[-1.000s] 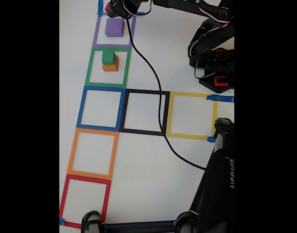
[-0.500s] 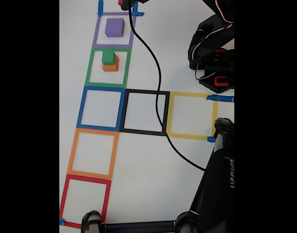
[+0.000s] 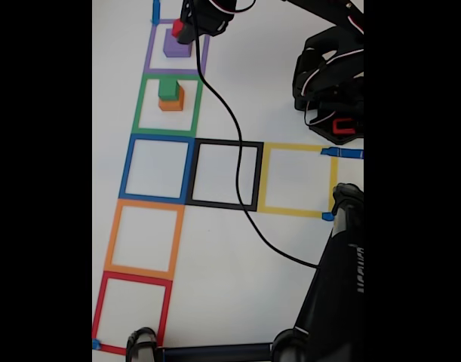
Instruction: Tower of hanoi
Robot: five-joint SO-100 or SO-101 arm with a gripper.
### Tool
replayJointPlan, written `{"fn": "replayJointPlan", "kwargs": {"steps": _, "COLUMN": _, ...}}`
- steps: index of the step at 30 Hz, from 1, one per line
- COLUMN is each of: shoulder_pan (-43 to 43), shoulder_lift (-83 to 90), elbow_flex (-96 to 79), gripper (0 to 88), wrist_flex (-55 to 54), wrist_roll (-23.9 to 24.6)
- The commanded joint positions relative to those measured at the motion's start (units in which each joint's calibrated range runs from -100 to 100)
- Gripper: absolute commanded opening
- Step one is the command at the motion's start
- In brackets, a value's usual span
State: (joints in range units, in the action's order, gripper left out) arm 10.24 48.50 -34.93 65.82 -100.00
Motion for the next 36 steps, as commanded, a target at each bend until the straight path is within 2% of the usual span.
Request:
{"fn": "replayJointPlan", "kwargs": {"steps": 1, "shoulder_pan": -1.52, "shoulder_lift": 1.92, "elbow_flex": -16.16, "gripper": 0.2, "wrist_flex": -22.42, "wrist_roll": 0.0}}
{"fn": "replayJointPlan", "kwargs": {"steps": 8, "shoulder_pan": -4.01, "shoulder_lift": -6.23, "elbow_flex": -30.25, "gripper": 0.2, "wrist_flex": -50.6, "wrist_roll": 0.0}}
{"fn": "replayJointPlan", "kwargs": {"steps": 12, "shoulder_pan": -4.49, "shoulder_lift": -11.08, "elbow_flex": -33.71, "gripper": 0.2, "wrist_flex": -60.23, "wrist_roll": 0.0}}
{"fn": "replayJointPlan", "kwargs": {"steps": 20, "shoulder_pan": -5.06, "shoulder_lift": -16.33, "elbow_flex": -37.53, "gripper": 0.2, "wrist_flex": -69.54, "wrist_roll": 0.0}}
{"fn": "replayJointPlan", "kwargs": {"steps": 36, "shoulder_pan": -4.87, "shoulder_lift": -21.74, "elbow_flex": -41.89, "gripper": 0.2, "wrist_flex": -78.86, "wrist_roll": 0.0}}
